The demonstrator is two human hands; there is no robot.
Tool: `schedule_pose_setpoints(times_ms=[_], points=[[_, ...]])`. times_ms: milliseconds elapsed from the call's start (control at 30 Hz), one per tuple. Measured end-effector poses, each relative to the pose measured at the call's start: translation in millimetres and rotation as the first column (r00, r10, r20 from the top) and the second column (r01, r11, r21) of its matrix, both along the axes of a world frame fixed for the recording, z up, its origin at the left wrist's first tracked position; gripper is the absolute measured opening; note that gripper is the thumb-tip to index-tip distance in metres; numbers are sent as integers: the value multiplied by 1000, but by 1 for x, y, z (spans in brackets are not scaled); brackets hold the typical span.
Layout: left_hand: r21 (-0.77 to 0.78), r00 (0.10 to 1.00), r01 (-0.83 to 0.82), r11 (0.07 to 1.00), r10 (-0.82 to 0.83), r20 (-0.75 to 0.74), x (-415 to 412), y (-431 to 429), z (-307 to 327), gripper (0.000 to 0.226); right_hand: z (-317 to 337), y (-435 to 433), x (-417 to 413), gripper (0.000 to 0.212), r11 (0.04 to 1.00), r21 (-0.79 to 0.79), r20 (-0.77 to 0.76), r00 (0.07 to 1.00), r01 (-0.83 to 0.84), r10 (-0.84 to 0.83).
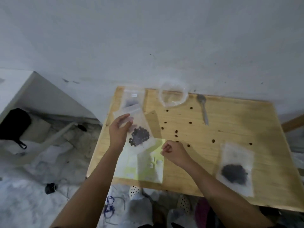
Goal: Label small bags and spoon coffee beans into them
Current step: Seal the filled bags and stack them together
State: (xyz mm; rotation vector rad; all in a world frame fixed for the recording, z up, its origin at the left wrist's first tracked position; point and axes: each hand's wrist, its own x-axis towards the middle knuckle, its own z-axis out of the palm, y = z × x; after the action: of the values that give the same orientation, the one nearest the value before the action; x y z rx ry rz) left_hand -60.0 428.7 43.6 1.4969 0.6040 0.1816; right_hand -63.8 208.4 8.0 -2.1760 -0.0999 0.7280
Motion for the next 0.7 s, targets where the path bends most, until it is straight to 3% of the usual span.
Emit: schedule_pose_setpoints(times_ms=[200,433,500,633,700], points=[[-56,997,-79,995,78,-26,-10,14,-16,23,-18,5,-20,15,987,-68,0,989,-149,149],[-98,1000,-24,995,23,-4,-4,9,-19,24,-25,10,-22,2,987,-101,20,992,-122,124],[-126,1000,-10,992,11,7,-2,9,-16,24,-22,10,-17,7,995,-72,28,997,-63,66],[-158,997,69,985,-62,47,4,12,-5,25,10,14,13,12,976,24,127,968,216,-218],[-148,990,139,979,-131,61,8,13,1,29,35,22,32,11,962,86,195,943,259,-271]])
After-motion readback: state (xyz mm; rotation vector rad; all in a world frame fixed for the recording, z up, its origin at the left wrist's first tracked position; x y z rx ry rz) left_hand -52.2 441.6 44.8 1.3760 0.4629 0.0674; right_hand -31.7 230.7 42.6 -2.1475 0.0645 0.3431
